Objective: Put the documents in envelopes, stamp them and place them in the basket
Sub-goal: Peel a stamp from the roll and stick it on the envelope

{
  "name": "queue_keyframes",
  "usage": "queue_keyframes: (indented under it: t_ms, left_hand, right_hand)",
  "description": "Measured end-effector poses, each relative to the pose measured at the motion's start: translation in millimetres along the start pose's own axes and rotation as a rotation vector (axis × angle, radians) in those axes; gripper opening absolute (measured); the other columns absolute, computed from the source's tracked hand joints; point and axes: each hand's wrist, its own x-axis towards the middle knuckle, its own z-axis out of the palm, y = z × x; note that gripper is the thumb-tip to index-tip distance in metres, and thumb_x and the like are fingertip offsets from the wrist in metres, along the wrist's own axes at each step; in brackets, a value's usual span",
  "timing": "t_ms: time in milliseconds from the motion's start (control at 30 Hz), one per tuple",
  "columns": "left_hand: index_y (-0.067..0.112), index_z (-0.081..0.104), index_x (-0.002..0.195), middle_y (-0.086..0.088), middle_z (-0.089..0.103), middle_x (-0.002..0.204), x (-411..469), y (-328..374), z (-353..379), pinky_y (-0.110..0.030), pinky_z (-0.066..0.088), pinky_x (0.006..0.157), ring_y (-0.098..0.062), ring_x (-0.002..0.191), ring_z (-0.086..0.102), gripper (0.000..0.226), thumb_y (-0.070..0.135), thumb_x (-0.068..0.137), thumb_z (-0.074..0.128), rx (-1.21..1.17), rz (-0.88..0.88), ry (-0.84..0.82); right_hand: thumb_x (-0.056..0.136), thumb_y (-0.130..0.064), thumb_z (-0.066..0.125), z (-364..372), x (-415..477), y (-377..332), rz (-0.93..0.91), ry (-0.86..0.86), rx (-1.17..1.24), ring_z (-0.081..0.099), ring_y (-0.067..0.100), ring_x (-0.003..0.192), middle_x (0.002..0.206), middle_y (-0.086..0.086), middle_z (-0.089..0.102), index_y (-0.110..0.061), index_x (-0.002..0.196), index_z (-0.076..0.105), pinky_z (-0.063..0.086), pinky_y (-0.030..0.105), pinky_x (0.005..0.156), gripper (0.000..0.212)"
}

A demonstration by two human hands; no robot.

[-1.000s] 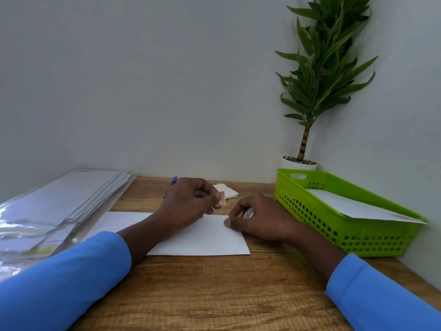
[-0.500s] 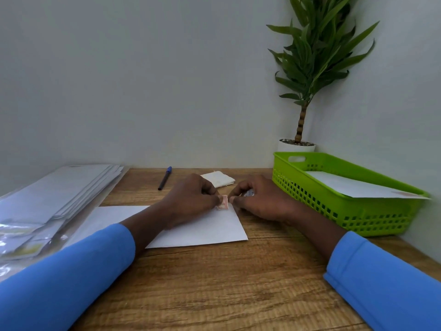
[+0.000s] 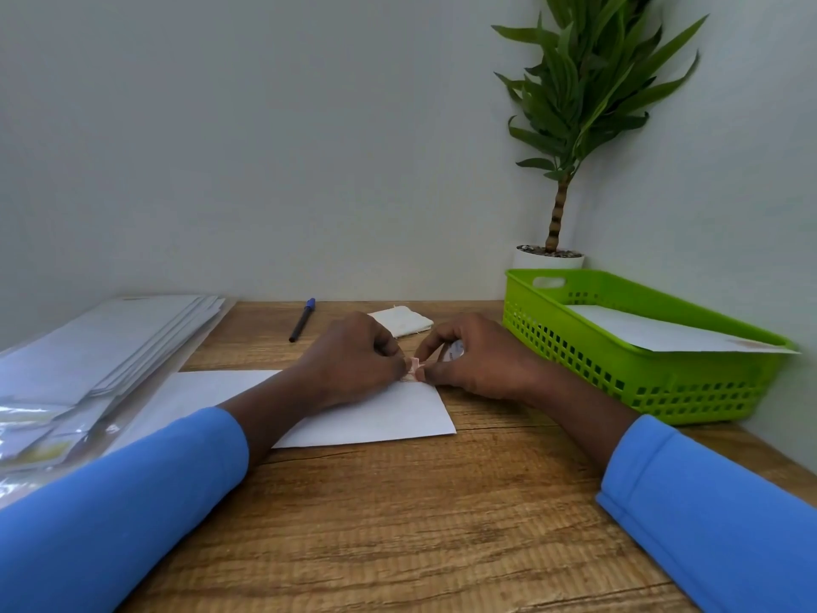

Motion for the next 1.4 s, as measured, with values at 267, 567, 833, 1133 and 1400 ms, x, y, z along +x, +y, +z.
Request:
queue_keyframes:
  t_ms: [267,567,833,1133,1400]
  left_hand:
    - [0.025,0.078,0.069,0.015,0.073,0.066,-2.3,1.8,0.2,-0.029,0.059,0.071,-0.006,0.077,0.068,0.016,0.026,0.085,0.080,0.007,0.011,0.046]
    - [0.026,0.073,0.080,0.010,0.073,0.074,-2.3,0.6,-1.5,-0.025,0.054,0.068,-0.009,0.075,0.066,0.012,0.032,0.082,0.084,0.054,0.049,0.023]
    - [0.030,0.077,0.093,0.015,0.068,0.072,-8.0,0.5,-2.8,-0.017,0.045,0.063,-0.003,0.067,0.061,0.007,0.028,0.086,0.080,0.168,0.165,0.073]
    - [0.028,0.083,0.099,0.015,0.078,0.092,-4.6,-1.8,-6.5,-0.031,0.060,0.083,-0.003,0.084,0.067,0.012,0.030,0.088,0.079,0.210,0.160,0.007]
    - [0.031,0.082,0.106,0.017,0.078,0.094,-4.1,-9.5,-14.1,-0.027,0.059,0.084,-0.002,0.088,0.068,0.016,0.030,0.091,0.075,0.126,0.154,-0.106]
  right_hand:
    - [0.071,-0.029,0.090,0.6,-0.9,0.1,0.006,0.048,0.092,0.061,0.011,0.084,0.092,-0.006,0.066,-0.029,0.092,0.071,0.044,0.025,0.064,0.028]
    - [0.077,-0.026,0.087,-0.7,-0.7,-1.4,-0.004,-0.023,0.097,0.064,0.004,0.087,0.091,-0.011,0.073,-0.026,0.090,0.081,0.045,0.016,0.064,0.015]
    - [0.078,-0.027,0.086,-0.4,0.7,-0.2,0.013,-0.038,0.101,0.064,0.010,0.094,0.099,-0.005,0.074,-0.027,0.093,0.082,0.047,0.020,0.069,0.016]
    - [0.082,-0.023,0.082,-0.2,-0.4,-3.1,0.026,-0.036,0.038,0.062,0.000,0.085,0.095,-0.012,0.076,-0.026,0.096,0.083,0.040,0.008,0.058,0.014]
    - [0.084,-0.032,0.079,11.0,-1.6,-5.4,0.050,0.065,-0.003,0.066,0.004,0.091,0.094,-0.013,0.077,-0.030,0.091,0.083,0.058,0.035,0.086,0.009]
